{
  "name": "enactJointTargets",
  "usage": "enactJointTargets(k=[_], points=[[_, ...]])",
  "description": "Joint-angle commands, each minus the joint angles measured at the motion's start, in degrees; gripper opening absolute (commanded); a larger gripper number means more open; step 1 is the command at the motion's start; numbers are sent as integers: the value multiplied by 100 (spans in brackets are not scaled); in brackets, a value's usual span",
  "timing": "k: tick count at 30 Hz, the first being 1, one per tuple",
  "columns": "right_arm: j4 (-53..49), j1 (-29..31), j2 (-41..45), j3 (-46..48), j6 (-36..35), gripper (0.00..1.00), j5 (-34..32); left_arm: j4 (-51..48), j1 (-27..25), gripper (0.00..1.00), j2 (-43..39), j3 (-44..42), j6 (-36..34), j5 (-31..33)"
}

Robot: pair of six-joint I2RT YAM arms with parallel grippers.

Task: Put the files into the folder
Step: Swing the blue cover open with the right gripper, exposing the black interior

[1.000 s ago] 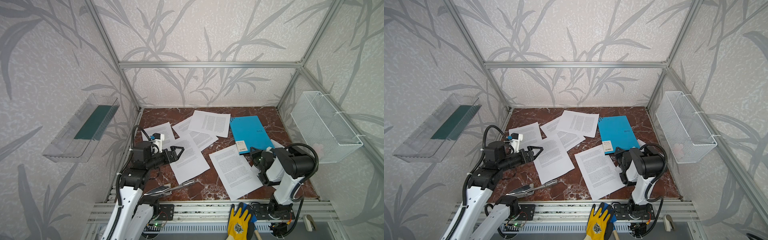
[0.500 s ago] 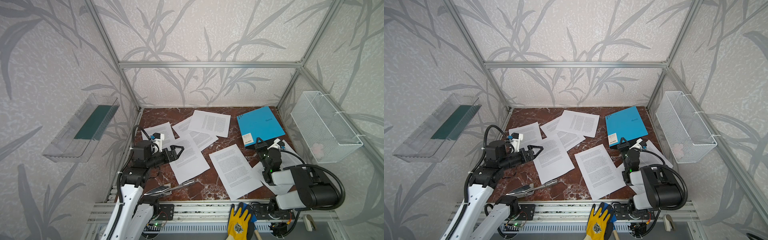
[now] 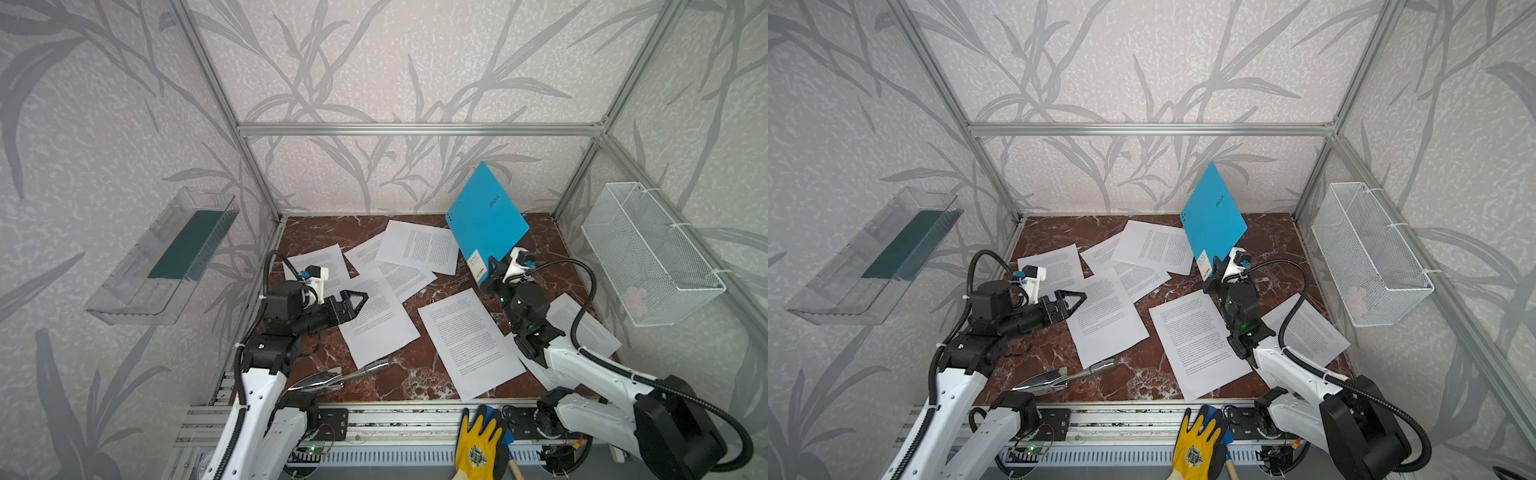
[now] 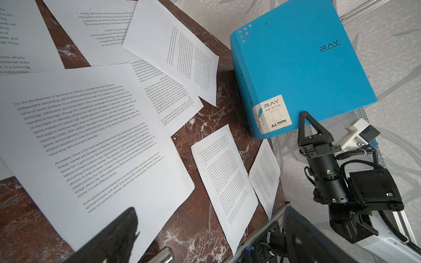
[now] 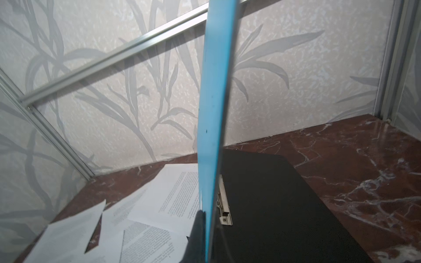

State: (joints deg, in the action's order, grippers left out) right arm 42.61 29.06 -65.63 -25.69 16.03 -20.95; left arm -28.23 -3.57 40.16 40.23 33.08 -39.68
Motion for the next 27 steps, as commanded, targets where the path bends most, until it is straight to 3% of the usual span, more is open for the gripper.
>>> enactJointTargets(k=[1, 10, 16, 27], points=[[590, 446, -493, -215, -1746, 0, -1223, 81, 25, 99, -113, -68, 3, -100], [2203, 1130, -1867, -527, -3621, 0, -2203, 89, 26, 99, -149, -68, 6, -118], [3800, 1675, -3169, -946, -5702, 0, -3022, 94, 24, 99, -162, -73, 9, -123], [3770, 1787, -4078, -1321, -5936, 0, -3512, 106, 23, 99, -180, -76, 16, -159]])
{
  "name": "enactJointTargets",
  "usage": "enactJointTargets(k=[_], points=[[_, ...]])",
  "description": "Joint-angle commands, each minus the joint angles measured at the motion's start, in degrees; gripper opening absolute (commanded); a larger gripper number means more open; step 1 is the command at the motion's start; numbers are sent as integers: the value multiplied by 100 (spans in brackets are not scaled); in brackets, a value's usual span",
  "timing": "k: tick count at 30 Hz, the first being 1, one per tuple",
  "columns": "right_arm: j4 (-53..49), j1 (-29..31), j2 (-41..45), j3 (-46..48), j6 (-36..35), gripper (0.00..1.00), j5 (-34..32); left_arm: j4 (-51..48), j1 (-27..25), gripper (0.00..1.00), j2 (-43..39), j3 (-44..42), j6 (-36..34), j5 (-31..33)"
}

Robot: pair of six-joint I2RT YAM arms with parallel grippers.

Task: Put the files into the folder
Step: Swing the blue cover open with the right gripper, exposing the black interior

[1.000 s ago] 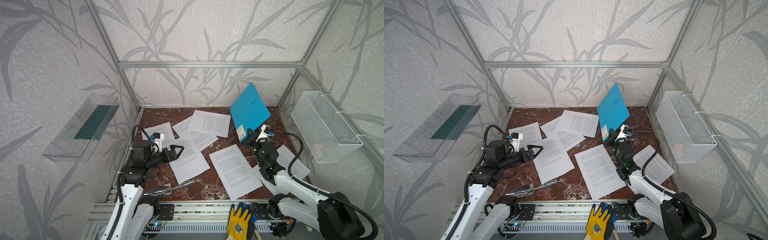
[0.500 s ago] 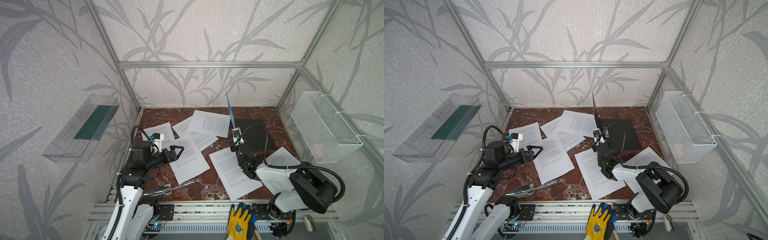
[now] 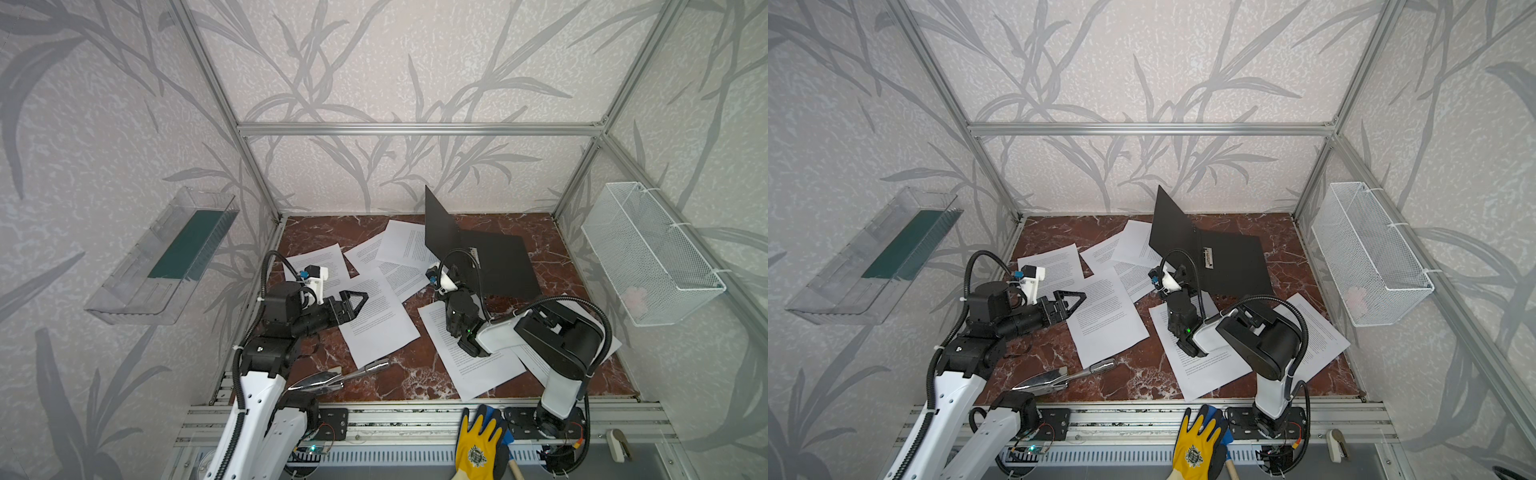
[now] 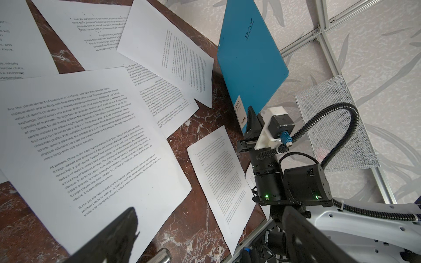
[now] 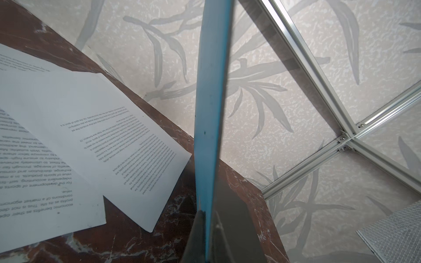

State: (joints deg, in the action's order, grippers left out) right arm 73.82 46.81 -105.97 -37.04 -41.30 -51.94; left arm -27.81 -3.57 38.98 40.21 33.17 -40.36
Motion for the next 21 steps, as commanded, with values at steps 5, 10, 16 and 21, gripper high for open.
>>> enactJointTargets(k=[5, 10, 16, 21], points=[[471, 32, 19, -167, -98, 0, -429, 76, 29, 99, -96, -76, 6, -96], [-363, 14, 239, -207, 486, 15, -222, 74, 23, 99, -122, -75, 8, -103], [-1235, -22, 682, -110, 1212, 44, -26, 82, 24, 99, -133, -77, 14, -111], [-2469, -38, 1344, -86, 2037, 64, 656, 83, 24, 99, -135, -74, 6, -118]])
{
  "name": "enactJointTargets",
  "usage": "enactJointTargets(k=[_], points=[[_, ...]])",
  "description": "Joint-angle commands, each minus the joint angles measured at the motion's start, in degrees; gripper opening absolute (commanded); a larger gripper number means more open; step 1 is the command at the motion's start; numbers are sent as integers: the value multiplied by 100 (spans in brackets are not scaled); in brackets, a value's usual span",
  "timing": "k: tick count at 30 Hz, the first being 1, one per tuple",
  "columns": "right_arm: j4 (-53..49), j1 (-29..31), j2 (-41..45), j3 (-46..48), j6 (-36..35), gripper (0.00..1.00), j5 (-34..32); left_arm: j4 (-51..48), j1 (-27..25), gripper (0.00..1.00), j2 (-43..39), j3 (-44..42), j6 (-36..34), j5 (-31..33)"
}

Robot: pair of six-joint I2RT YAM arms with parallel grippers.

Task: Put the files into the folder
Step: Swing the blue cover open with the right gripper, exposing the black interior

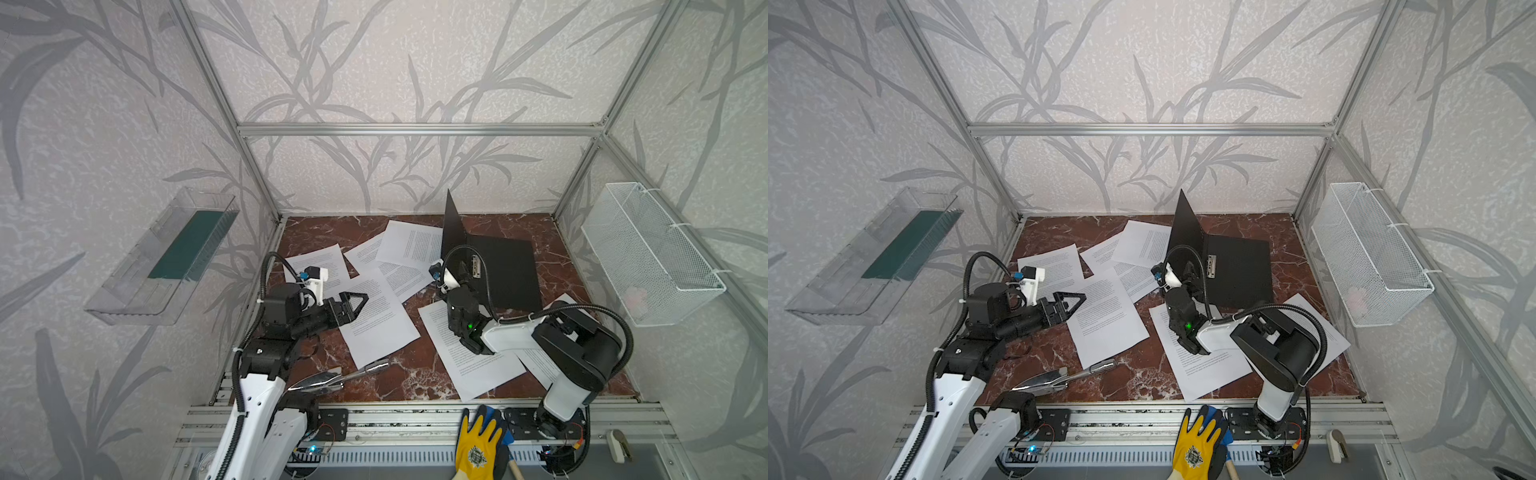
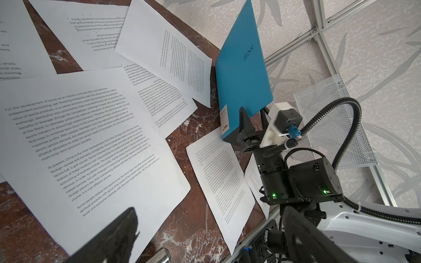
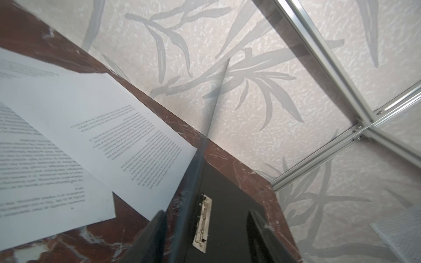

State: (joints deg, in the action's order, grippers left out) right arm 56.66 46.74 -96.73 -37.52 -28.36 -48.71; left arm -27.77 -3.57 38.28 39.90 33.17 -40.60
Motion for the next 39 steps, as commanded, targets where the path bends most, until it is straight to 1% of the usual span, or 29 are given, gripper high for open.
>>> enactJointTargets(k=[1, 2, 5, 6, 9, 11, 14, 18, 21, 27, 29, 32, 37, 39], points=[[-1041, -36, 550, -74, 935, 67, 405, 79, 25, 99, -67, -44, 11, -88], [-1346, -54, 695, -114, 1171, 70, 462, 74, 24, 99, -68, -47, 12, -83], [-2225, -151, 929, -226, 1665, 73, 584, 79, 26, 99, -75, -44, 6, -86], [-2371, -177, 974, -255, 1784, 73, 553, 79, 24, 99, -83, -44, 12, -85], [-2740, -253, 1162, -239, 2149, 76, 753, 79, 24, 99, -100, -48, 9, -92], [-3326, -477, 1189, -375, 2582, 76, 760, 79, 28, 99, -102, -44, 7, -90], [-3461, -695, 1362, -224, 2933, 76, 778, 78, 24, 99, -117, -44, 13, -93], [-3597, -708, 1360, -238, 2872, 76, 802, 79, 26, 99, -136, -46, 8, -80], [-3703, -710, 1255, -331, 2759, 76, 438, 76, 23, 99, -119, -44, 10, -91], [-3729, -717, 1152, -478, 2520, 74, 323, 72, 25, 99, -106, -44, 12, -86], [-3805, -718, 1062, -556, 2431, 71, 147, 70, 25, 99, -102, -44, 11, -79], [-3973, -717, 867, -706, 2285, 71, -110, 70, 24, 99, -108, -52, 6, -59], [-4172, -898, 763, -818, 2355, 71, -43, 72, 24, 99, -91, -48, 7, -73], [-4405, -998, 769, -915, 2438, 71, 1, 74, 29, 99, -94, -51, 10, -77]])
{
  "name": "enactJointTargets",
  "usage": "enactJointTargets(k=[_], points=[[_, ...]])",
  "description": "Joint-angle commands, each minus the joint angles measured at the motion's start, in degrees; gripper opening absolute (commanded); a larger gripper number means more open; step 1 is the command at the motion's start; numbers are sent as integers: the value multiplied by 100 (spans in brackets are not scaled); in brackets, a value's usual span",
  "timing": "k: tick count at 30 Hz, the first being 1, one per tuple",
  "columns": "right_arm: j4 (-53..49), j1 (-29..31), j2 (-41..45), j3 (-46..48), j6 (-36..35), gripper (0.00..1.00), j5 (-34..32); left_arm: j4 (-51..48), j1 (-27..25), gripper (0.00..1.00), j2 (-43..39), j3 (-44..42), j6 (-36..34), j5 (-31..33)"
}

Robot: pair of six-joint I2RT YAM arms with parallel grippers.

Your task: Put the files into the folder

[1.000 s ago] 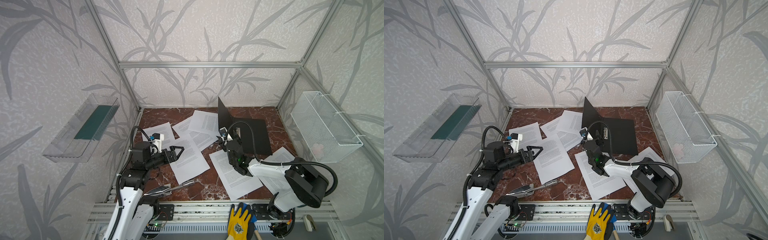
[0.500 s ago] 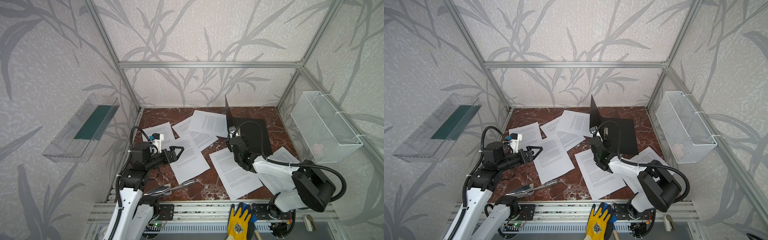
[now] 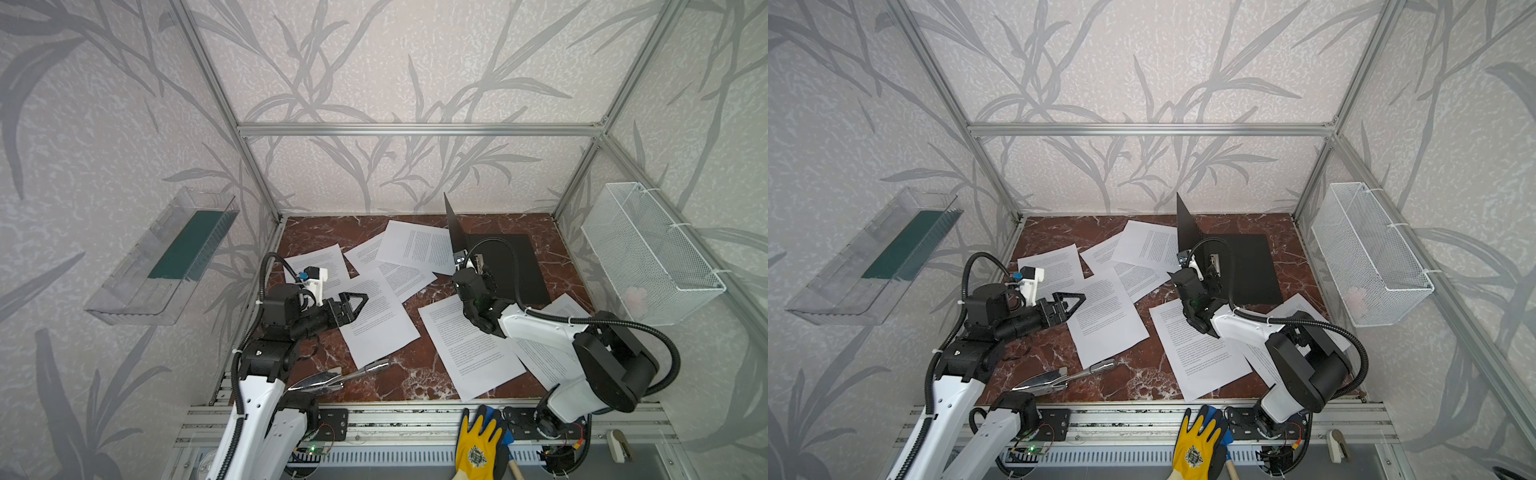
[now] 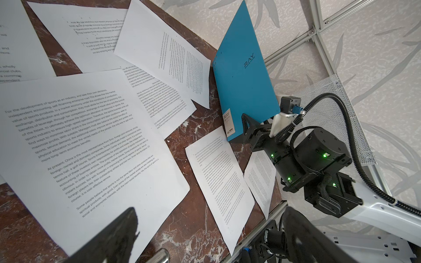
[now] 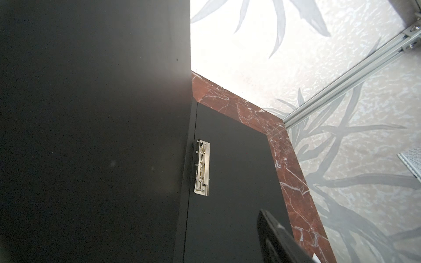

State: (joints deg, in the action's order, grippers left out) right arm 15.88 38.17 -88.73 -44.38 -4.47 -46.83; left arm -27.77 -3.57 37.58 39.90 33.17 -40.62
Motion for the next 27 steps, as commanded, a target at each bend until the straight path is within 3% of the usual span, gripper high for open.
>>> enactJointTargets(k=[1, 6, 11, 17, 21, 24, 27], points=[[-474, -205, -4, -281, 140, 71, -142, 70, 28, 99, -25, -52, 9, -77], [-471, -227, 110, -220, 192, 73, 206, 73, 23, 99, -32, -53, 6, -77], [-622, 2, 140, -311, 169, 82, 647, 70, 24, 99, -25, -52, 14, -72], [-1305, 549, 283, -793, 566, 99, 2001, 78, 36, 99, -22, -45, 21, -64], [-1502, 700, 488, -1032, 919, 99, 3203, 70, 33, 99, -32, -44, 18, -46], [-1585, 511, 692, -1154, 1229, 99, 3750, 108, 34, 99, -2, -44, 40, -62], [-1677, -142, 797, -1206, 1762, 99, 4570, 388, 24, 99, 155, -75, 252, -259]])
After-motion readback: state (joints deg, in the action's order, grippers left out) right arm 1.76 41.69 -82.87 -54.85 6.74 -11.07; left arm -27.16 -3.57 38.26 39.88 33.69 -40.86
